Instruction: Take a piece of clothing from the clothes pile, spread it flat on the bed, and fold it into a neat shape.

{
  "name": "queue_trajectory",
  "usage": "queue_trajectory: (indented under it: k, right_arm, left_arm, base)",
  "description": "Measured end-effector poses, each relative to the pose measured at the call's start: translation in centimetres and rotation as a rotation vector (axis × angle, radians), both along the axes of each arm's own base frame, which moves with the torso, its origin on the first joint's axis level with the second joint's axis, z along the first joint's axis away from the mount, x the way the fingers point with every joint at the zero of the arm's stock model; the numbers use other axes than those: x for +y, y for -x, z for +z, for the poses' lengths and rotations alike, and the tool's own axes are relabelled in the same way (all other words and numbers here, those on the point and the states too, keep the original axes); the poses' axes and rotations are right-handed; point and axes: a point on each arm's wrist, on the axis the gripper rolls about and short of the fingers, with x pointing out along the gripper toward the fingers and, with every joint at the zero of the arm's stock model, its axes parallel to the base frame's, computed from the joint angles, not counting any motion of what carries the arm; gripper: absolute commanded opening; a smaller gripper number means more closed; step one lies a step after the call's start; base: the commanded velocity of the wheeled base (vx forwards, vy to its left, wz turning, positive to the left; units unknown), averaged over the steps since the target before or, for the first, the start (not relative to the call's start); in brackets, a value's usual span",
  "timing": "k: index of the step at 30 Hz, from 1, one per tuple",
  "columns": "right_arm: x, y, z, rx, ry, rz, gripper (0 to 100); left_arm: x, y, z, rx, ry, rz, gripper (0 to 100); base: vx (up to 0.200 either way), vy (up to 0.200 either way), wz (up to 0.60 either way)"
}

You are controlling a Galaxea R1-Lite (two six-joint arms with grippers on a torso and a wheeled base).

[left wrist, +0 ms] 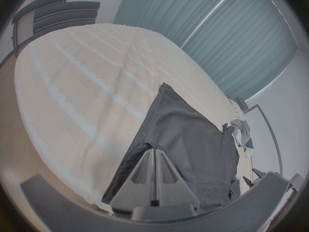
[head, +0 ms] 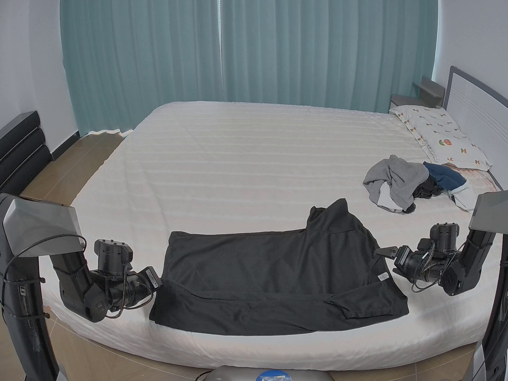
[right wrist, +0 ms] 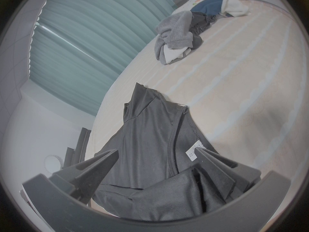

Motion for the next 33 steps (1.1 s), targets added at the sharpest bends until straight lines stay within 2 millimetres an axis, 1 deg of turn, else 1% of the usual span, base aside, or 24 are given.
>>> queue_trajectory:
  k: [4, 11, 21, 26, 33]
  right_arm:
    - [0.0, 0.2, -0.1, -0.004, 0.029, 0.013, 100]
    - [-0.1, 0.3, -0.4, -0.004, 0.064, 0.031, 100]
    - [-0.5, 0.3, -1.6, 0.015, 0.105, 0.053, 100]
    - [-0.3, 0.5, -2.5, 0.024, 0.136, 0.098, 100]
    - [-0.1, 0.6, -3.2, 0.031, 0.109, 0.166, 100]
  left_arm:
    - [0.4, 0.2, 0.6, -0.009, -0.005, 0.013, 0]
    - [0.6, 0.4, 1.0, -0.017, -0.007, 0.017, 0]
    - [0.6, 0.5, 0.9, -0.011, -0.009, 0.015, 0]
    - [0.6, 0.5, 0.8, -0.010, -0.009, 0.015, 0]
    - [0.6, 0.4, 0.7, -0.008, -0.008, 0.016, 0]
  base:
    - [0.000, 0.000, 0.00]
    - [0.000, 0.000, 0.00]
    - [0.000, 0.000, 0.00]
    - [0.000, 0.000, 0.00]
    - [0.000, 0.000, 0.00]
